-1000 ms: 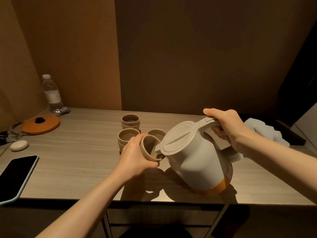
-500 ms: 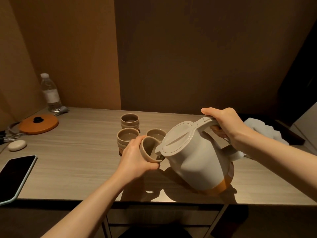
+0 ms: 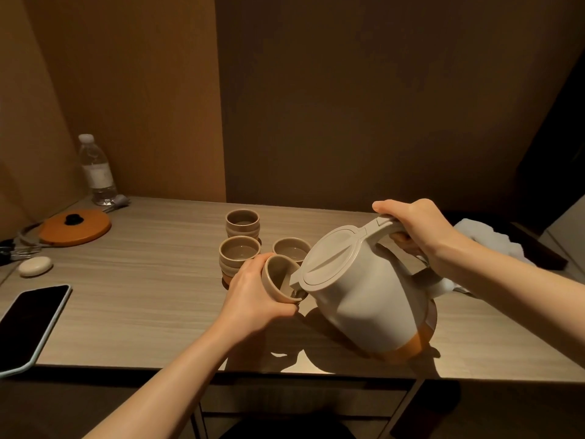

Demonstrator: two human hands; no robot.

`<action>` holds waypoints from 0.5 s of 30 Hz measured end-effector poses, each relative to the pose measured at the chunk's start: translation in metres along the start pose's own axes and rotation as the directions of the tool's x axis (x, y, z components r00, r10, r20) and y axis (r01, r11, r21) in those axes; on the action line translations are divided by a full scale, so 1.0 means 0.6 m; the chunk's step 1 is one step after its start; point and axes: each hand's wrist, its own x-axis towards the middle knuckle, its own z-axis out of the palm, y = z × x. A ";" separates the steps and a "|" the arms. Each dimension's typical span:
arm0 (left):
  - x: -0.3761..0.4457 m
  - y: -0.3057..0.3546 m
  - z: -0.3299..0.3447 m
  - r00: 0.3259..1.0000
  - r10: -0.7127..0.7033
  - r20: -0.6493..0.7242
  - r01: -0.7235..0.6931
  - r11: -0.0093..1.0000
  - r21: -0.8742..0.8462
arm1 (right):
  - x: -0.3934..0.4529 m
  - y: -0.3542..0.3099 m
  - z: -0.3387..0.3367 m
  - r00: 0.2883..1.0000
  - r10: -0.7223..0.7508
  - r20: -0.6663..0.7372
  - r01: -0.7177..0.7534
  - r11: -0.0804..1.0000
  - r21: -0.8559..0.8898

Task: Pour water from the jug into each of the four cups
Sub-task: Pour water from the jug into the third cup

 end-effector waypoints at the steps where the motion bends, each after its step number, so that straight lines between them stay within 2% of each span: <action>1: 0.000 0.000 0.000 1.000 -0.002 0.001 0.002 1.000 0.001 | 0.000 -0.001 0.000 1.000 -0.002 -0.002 0.002 1.000 -0.005; 15: -0.001 0.000 0.004 1.000 -0.017 0.014 0.018 0.999 -0.031 | -0.003 -0.009 0.001 1.000 -0.018 0.004 0.018 0.999 -0.029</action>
